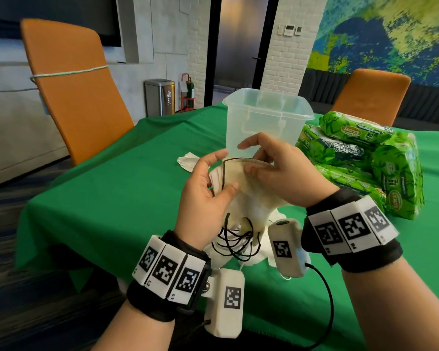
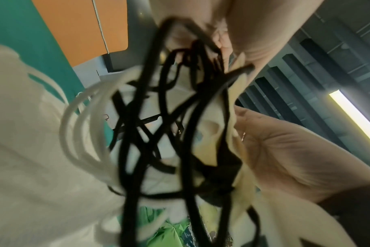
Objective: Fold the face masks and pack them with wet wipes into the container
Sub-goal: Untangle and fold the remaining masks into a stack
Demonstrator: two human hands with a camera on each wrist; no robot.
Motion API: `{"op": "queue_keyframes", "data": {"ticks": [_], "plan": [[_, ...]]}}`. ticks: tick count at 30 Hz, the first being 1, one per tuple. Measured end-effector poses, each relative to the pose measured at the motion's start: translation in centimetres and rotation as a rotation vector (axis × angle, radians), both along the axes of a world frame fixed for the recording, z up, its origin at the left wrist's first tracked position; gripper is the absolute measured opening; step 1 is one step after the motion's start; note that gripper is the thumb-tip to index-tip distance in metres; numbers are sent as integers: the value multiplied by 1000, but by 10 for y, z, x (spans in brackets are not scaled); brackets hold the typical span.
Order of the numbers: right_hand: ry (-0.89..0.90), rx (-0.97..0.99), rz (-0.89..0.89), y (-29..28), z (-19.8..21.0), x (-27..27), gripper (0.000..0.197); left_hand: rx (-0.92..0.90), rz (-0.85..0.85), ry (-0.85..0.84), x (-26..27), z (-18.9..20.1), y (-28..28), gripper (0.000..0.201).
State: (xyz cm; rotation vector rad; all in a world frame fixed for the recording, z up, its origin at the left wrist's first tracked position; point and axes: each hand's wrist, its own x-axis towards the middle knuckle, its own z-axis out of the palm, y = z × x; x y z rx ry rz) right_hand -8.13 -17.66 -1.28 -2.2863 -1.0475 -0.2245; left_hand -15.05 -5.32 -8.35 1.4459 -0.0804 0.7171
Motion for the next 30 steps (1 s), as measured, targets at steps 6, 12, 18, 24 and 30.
{"op": "queue_keyframes", "data": {"ticks": [6, 12, 18, 24, 30], "plan": [[-56, 4, 7, 0, 3, -2, 36, -37, -53, -5, -2, 1, 2, 61], [-213, 211, 41, 2, -3, -1, 24, -74, -71, -13, 1, -2, 3, 43], [-281, 202, 111, 2, -4, 2, 13, -57, -70, -37, -2, 2, 5, 28], [-137, 189, 187, -3, -2, 2, 20, -144, -81, -42, -3, 6, 5, 25], [188, 295, 378, -12, 12, -6, 20, -57, 66, 15, -1, 4, 10, 29]]}}
